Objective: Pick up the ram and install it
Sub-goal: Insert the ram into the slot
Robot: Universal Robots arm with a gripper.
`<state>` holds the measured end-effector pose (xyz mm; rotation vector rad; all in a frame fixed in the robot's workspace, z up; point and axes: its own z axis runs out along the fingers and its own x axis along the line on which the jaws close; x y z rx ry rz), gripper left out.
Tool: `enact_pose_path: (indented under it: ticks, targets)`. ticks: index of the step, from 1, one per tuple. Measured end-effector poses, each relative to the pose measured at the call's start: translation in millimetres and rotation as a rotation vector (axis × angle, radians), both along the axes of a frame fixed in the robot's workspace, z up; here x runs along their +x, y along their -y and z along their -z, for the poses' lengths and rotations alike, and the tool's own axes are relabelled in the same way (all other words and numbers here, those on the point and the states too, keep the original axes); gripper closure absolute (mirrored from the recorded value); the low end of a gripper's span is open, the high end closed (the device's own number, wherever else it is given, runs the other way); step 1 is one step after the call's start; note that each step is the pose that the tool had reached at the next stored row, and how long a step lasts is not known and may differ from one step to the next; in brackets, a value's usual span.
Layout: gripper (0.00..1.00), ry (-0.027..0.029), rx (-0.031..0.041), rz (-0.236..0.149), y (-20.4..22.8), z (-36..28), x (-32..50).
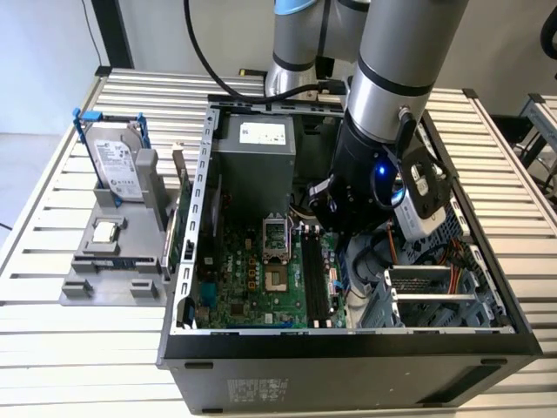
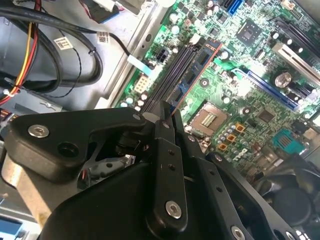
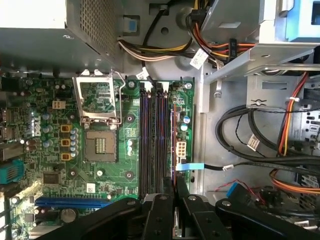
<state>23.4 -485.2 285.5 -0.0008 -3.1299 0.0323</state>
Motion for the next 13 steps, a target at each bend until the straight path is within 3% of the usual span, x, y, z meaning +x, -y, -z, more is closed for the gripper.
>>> enact_pose_path:
  ticks: [5,13]
  targets:
    - [1.00,-0.0001,0.0005,0.000,-0.1,1.2,0.0]
    - [1.00,-0.0020,-0.0001,0.000,0.0,10.0,0.0]
